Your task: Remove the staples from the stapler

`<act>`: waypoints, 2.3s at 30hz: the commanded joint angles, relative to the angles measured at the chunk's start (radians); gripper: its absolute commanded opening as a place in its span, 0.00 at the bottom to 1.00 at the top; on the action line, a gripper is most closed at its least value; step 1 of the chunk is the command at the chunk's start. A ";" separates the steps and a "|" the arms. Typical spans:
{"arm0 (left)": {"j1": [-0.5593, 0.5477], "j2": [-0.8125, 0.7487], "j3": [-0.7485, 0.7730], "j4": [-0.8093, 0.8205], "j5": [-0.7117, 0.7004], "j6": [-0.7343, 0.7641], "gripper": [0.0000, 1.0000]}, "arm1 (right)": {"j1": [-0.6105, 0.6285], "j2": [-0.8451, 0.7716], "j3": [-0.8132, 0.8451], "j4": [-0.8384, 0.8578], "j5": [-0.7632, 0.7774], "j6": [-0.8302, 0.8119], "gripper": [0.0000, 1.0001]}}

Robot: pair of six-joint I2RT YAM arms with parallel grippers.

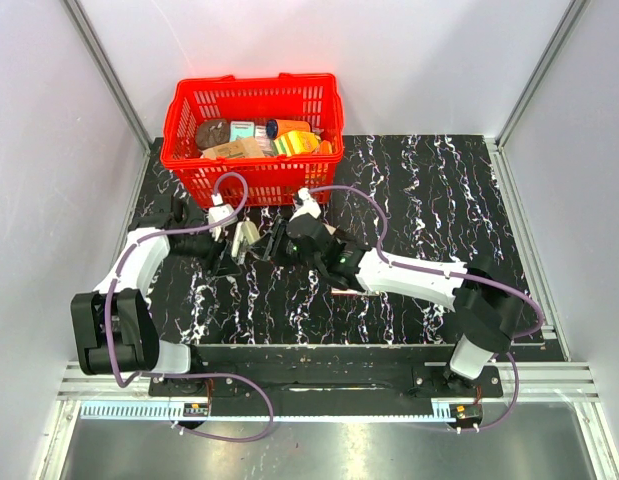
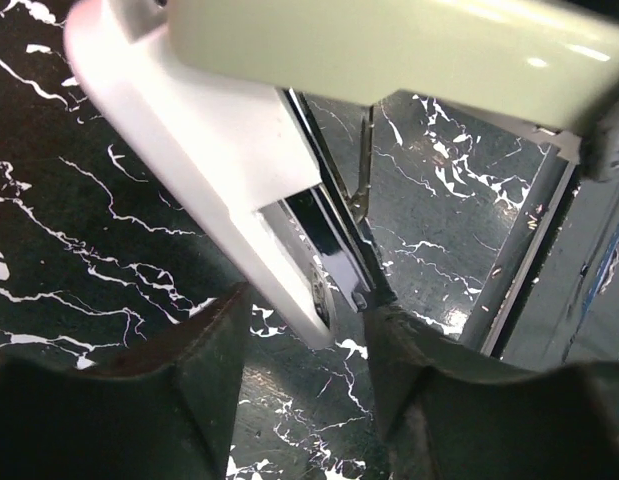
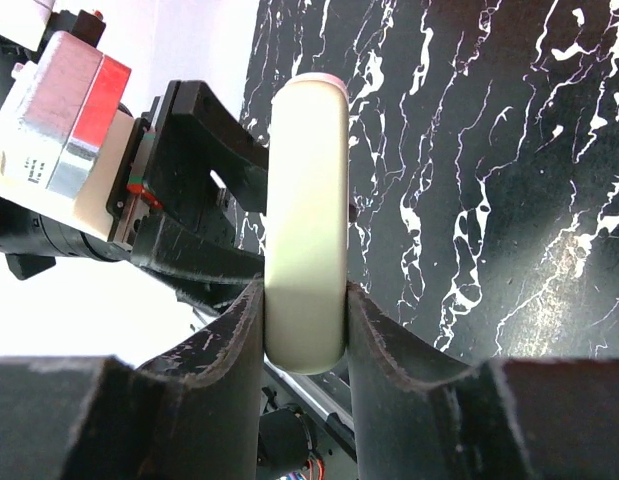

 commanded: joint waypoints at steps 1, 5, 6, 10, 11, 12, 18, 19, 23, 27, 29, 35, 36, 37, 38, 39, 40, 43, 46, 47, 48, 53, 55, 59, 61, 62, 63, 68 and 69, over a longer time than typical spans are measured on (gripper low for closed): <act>-0.003 -0.040 -0.029 0.115 -0.023 -0.008 0.45 | -0.007 -0.048 -0.006 0.088 -0.046 0.036 0.00; -0.003 -0.050 -0.035 0.150 -0.025 -0.020 0.30 | -0.008 -0.037 -0.005 0.093 -0.066 0.040 0.00; -0.003 -0.056 -0.037 0.158 -0.022 -0.026 0.27 | -0.008 -0.033 -0.003 0.090 -0.074 0.041 0.00; -0.001 -0.089 -0.057 0.205 -0.029 -0.043 0.17 | -0.010 -0.001 0.012 0.081 -0.114 0.040 0.00; -0.004 -0.102 -0.066 0.220 -0.040 -0.048 0.15 | -0.010 0.006 0.014 0.078 -0.126 0.029 0.00; -0.004 -0.111 -0.083 0.245 -0.058 -0.054 0.12 | -0.010 0.012 0.018 0.067 -0.131 0.018 0.00; -0.007 -0.145 -0.121 0.340 -0.130 -0.066 0.07 | -0.010 0.049 -0.006 0.065 -0.200 -0.057 0.00; -0.009 -0.145 -0.126 0.348 -0.141 -0.066 0.06 | -0.010 0.053 -0.012 0.065 -0.210 -0.066 0.00; -0.014 -0.155 -0.160 0.412 -0.204 -0.051 0.03 | -0.005 0.067 -0.037 0.061 -0.241 -0.150 0.00; -0.018 -0.163 -0.196 0.461 -0.268 -0.008 0.00 | 0.004 0.078 -0.041 0.016 -0.253 -0.268 0.00; -0.024 -0.165 -0.213 0.484 -0.297 0.012 0.00 | 0.010 0.081 -0.041 -0.011 -0.246 -0.328 0.00; -0.044 -0.198 -0.287 0.596 -0.371 0.049 0.00 | 0.018 0.093 -0.041 -0.061 -0.232 -0.407 0.00; -0.050 -0.211 -0.308 0.622 -0.385 0.059 0.00 | 0.020 0.096 -0.040 -0.067 -0.230 -0.422 0.00; -0.058 -0.221 -0.345 0.660 -0.396 0.070 0.00 | 0.023 0.099 -0.038 -0.074 -0.226 -0.433 0.00; -0.064 -0.235 -0.367 0.700 -0.411 0.082 0.00 | 0.024 0.101 -0.035 -0.080 -0.223 -0.445 0.00; -0.073 -0.244 -0.391 0.730 -0.429 0.101 0.00 | 0.027 0.105 -0.032 -0.088 -0.220 -0.462 0.00; -0.079 -0.247 -0.403 0.753 -0.445 0.112 0.00 | 0.029 0.111 -0.028 -0.097 -0.213 -0.479 0.00; -0.124 -0.247 -0.413 0.782 -0.488 0.121 0.00 | 0.033 0.124 -0.020 -0.105 -0.203 -0.506 0.00; -0.132 -0.260 -0.446 0.875 -0.529 0.127 0.00 | 0.038 0.121 -0.031 -0.105 -0.189 -0.523 0.00; -0.132 -0.266 -0.465 0.921 -0.540 0.129 0.00 | 0.038 0.119 -0.034 -0.105 -0.184 -0.528 0.00; -0.133 -0.270 -0.482 0.964 -0.555 0.127 0.00 | 0.039 0.116 -0.038 -0.107 -0.181 -0.533 0.00; -0.133 -0.301 -0.566 1.179 -0.612 0.086 0.00 | 0.053 0.104 -0.060 -0.107 -0.155 -0.571 0.00; -0.135 -0.315 -0.598 1.259 -0.627 0.076 0.00 | 0.061 0.104 -0.061 -0.105 -0.147 -0.585 0.00; -0.139 -0.323 -0.574 1.209 -0.621 0.079 0.00 | 0.069 0.118 -0.054 -0.105 -0.114 -0.592 0.00; -0.142 -0.333 -0.528 1.094 -0.585 0.057 0.00 | 0.070 0.122 -0.045 -0.105 -0.109 -0.583 0.00; -0.147 -0.344 -0.505 1.034 -0.559 0.034 0.00 | 0.072 0.122 -0.037 -0.104 -0.103 -0.573 0.00; -0.152 -0.361 -0.481 0.946 -0.533 0.008 0.00 | 0.073 0.118 -0.026 -0.097 -0.091 -0.556 0.00; -0.173 -0.352 -0.316 0.520 -0.258 -0.077 0.12 | 0.070 0.082 0.034 -0.071 -0.005 -0.490 0.00; -0.176 -0.362 -0.309 0.470 -0.208 -0.076 0.15 | 0.070 0.078 0.043 -0.070 0.018 -0.477 0.00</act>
